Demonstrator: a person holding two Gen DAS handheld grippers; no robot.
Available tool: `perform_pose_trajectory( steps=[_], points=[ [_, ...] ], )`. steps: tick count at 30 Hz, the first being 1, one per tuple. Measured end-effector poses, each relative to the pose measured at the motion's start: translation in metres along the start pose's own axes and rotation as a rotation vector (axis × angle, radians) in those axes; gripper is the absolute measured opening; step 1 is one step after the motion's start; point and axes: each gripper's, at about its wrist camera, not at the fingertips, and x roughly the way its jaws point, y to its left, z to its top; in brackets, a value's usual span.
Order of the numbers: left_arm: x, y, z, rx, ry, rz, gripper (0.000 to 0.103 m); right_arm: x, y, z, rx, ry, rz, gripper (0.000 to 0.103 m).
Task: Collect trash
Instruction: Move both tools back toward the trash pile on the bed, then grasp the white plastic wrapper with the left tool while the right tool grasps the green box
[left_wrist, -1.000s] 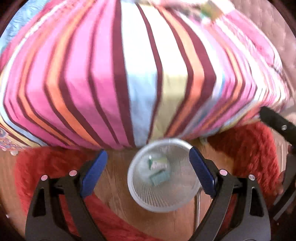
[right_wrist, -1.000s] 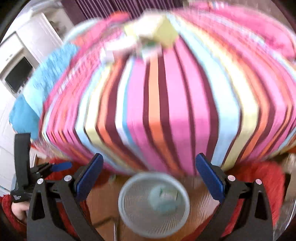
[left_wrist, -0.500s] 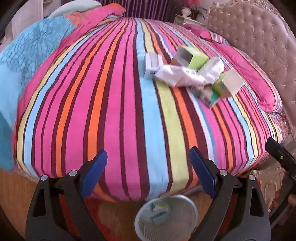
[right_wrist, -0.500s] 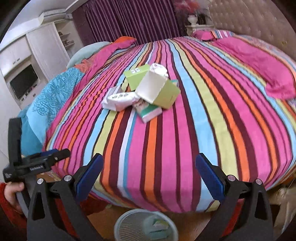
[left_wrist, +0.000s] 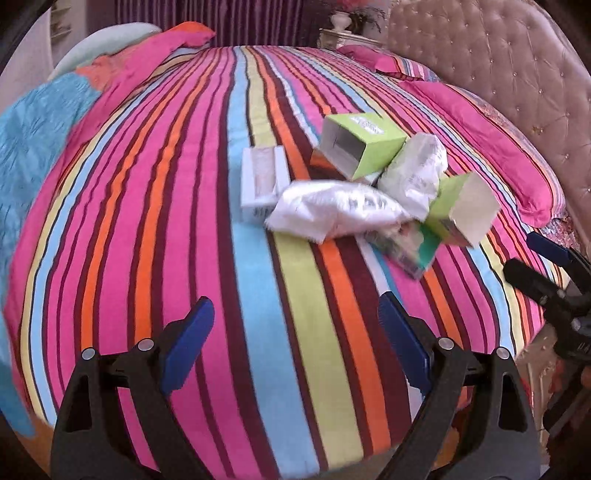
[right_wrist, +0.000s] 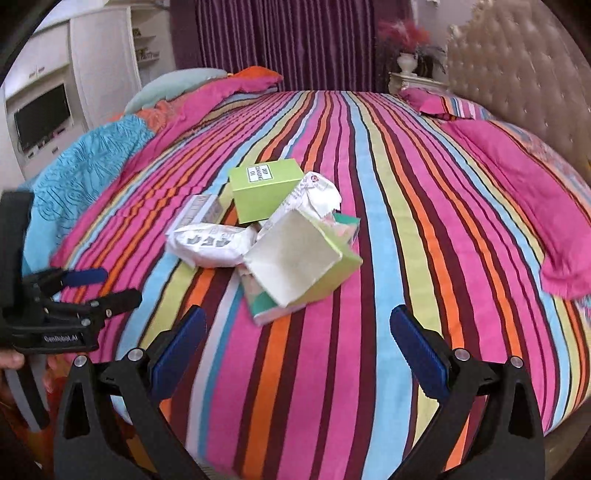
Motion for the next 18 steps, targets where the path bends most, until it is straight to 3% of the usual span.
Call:
perform_pose_trajectory(
  steps=[5,11,18],
  points=[
    [0.022,-0.014,0.025,0.087,0.004,0.016,0.088,0.021,-0.001,0.012,-0.071,0.032,-0.018,0.095],
    [0.046,-0.034,0.039,0.262,0.008,0.071,0.088,0.038,0.006,0.018,-0.201,0.059,-0.033,0.095],
    [0.07,-0.049,0.052,0.394,0.002,0.12,0.088,0.059,-0.002,0.027,-0.191,0.085,-0.038,0.095]
  ],
)
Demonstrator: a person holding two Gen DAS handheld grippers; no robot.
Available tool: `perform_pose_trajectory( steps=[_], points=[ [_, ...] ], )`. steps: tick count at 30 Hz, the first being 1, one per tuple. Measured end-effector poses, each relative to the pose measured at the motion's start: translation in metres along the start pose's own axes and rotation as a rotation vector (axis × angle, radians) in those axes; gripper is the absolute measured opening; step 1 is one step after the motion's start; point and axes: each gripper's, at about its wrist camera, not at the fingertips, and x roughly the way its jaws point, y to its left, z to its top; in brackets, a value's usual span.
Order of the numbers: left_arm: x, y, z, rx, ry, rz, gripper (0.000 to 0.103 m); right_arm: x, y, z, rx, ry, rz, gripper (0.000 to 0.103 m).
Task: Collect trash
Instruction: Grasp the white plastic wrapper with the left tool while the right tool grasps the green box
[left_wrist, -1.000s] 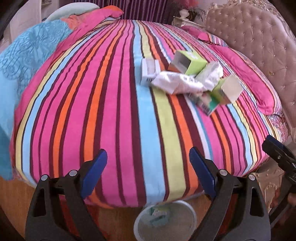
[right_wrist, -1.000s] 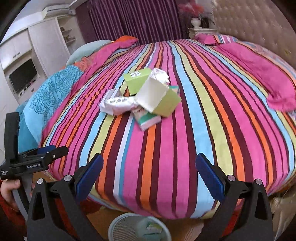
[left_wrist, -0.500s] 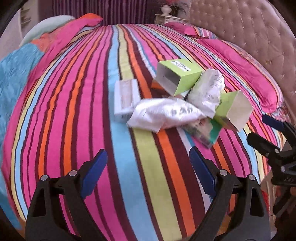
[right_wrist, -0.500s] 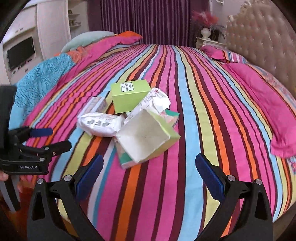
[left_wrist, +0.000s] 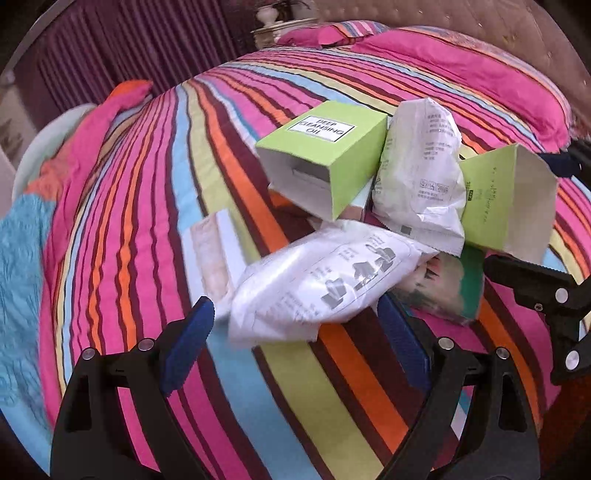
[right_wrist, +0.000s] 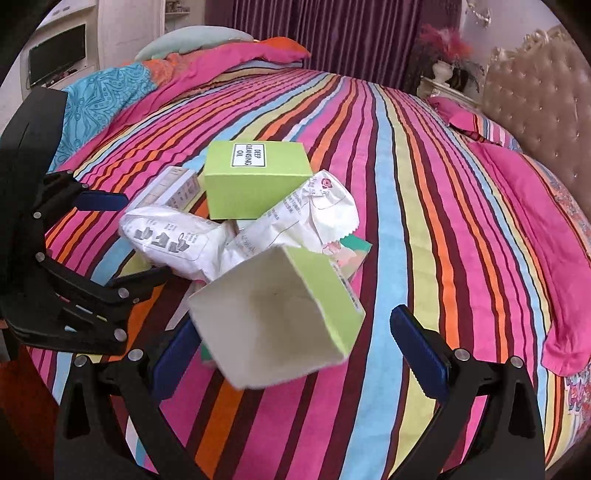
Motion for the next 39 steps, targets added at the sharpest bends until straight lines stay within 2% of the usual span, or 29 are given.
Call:
perform_pose_trajectory(
  steps=[5,9,10,11,12,15,19,25,33,39],
  points=[
    [0.017,-0.009,0.012,0.059,0.015,0.005,0.088,0.009,-0.003,0.008,0.008,0.007,-0.004,0.095],
    [0.022,-0.004,0.02,0.018,-0.007,-0.051,0.087,0.016,-0.007,0.01,0.048,0.019,0.03,0.095],
    [0.024,-0.004,0.021,0.013,-0.001,-0.067,0.078,0.018,-0.009,0.01,0.063,0.029,0.047,0.094],
    [0.026,-0.005,0.023,0.012,0.007,-0.086,0.064,0.02,-0.01,0.01,0.077,0.036,0.063,0.089],
    [0.027,-0.006,0.024,0.018,0.007,-0.089,0.062,0.021,-0.012,0.009,0.094,0.041,0.076,0.074],
    [0.026,-0.009,0.025,0.024,0.008,-0.1,0.055,0.023,-0.023,0.006,0.169,0.051,0.096,0.066],
    [0.019,0.004,0.023,-0.088,0.006,-0.182,0.053,0.014,-0.038,-0.001,0.28,0.043,0.149,0.064],
    [-0.007,0.019,0.003,-0.238,-0.034,-0.271,0.053,-0.008,-0.046,-0.013,0.335,0.026,0.16,0.063],
    [-0.047,0.023,-0.036,-0.362,-0.086,-0.335,0.053,-0.026,-0.055,-0.043,0.485,0.026,0.219,0.063],
    [-0.069,0.019,-0.074,-0.409,-0.068,-0.351,0.053,-0.047,-0.038,-0.059,0.485,0.023,0.246,0.063]
  ],
)
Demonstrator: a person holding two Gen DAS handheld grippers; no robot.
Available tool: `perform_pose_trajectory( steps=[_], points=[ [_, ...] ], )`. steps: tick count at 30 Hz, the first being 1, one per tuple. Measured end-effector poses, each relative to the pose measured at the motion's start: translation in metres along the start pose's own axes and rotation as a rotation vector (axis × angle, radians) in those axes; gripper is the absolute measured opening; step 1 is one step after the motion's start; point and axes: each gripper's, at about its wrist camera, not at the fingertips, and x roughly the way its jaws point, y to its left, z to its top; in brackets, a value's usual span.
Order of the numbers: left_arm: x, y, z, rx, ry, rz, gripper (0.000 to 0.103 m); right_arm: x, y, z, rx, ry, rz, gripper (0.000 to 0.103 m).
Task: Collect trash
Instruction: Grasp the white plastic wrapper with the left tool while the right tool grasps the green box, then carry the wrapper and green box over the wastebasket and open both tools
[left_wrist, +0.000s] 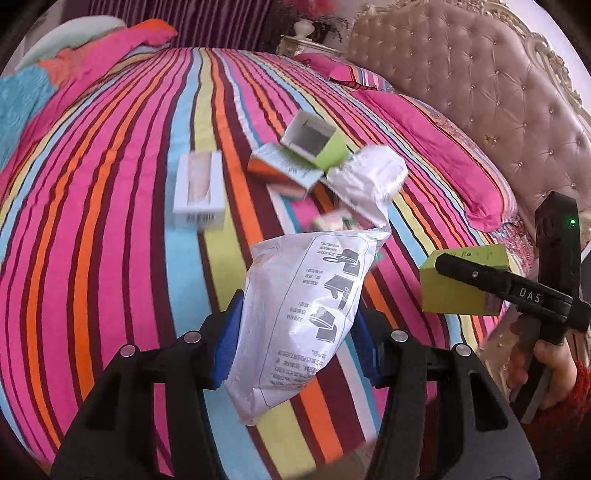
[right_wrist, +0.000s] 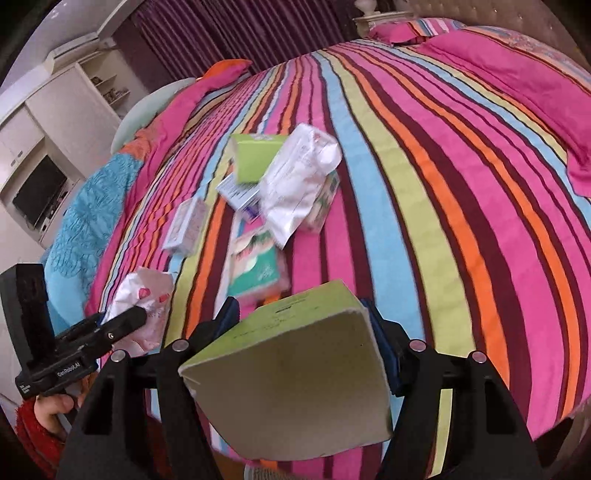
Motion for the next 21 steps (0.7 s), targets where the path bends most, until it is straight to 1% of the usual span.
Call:
perform_pose_trajectory(
  steps=[7,11,16,21],
  points=[
    [-0.027,0.004,-0.046,-0.029,0.032,0.001,0.053,-0.02,0.019,-0.029,-0.023,0.019,0.034,0.063],
    [-0.044,0.005,-0.07,-0.033,0.04,0.01,0.053,-0.032,0.031,-0.045,-0.056,0.029,0.037,0.063],
    [-0.065,-0.001,-0.105,-0.02,0.055,0.005,0.053,-0.048,0.042,-0.074,-0.06,0.051,0.068,0.063],
    [-0.073,-0.012,-0.145,-0.003,0.108,-0.003,0.053,-0.052,0.047,-0.11,-0.05,0.106,0.072,0.063]
  ],
)
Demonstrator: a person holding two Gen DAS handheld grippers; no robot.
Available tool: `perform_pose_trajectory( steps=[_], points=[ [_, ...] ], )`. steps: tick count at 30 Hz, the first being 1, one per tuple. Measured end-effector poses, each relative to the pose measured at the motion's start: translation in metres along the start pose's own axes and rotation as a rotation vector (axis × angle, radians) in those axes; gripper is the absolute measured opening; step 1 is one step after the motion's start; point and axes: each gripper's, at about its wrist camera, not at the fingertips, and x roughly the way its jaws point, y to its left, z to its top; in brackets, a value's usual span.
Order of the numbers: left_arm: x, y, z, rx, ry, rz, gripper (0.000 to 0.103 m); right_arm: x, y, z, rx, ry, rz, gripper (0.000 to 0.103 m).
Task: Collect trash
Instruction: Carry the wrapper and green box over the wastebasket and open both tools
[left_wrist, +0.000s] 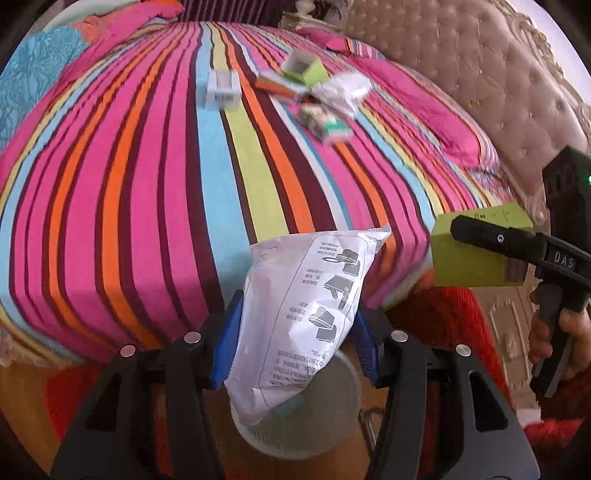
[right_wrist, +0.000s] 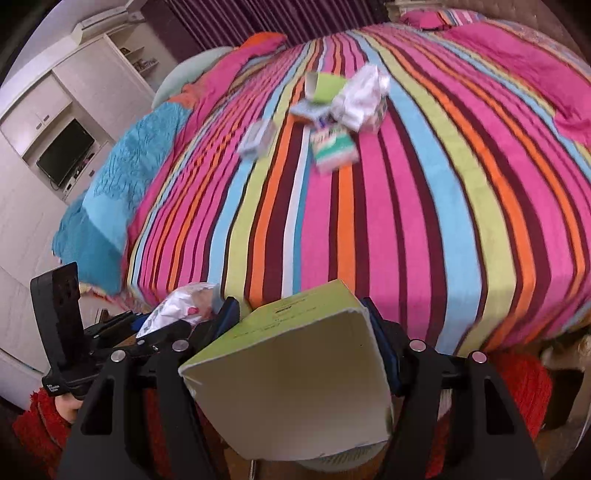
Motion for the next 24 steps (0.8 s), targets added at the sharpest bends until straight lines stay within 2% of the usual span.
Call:
perform_pose_trajectory(
  steps=[6,11,14,18,24],
  points=[
    [0.012,-0.005,-0.042,-0.035,0.068,-0.002,0.053,0.019,-0.009,-0.038,0.078,0.105,0.001,0.063],
    [0.029,-0.012,-0.06,-0.018,0.131,0.001,0.053,0.041,-0.026,-0.063,0.173,0.198,-0.011,0.063],
    [0.048,-0.01,-0.069,-0.052,0.208,-0.007,0.053,0.057,-0.036,-0.08,0.226,0.276,-0.03,0.063],
    [0.075,-0.014,-0.076,-0.042,0.311,0.018,0.053,0.081,-0.042,-0.096,0.259,0.37,-0.031,0.063],
    [0.108,-0.013,-0.086,-0.036,0.439,0.036,0.053,0.108,-0.039,-0.103,0.258,0.455,-0.053,0.063]
  ],
)
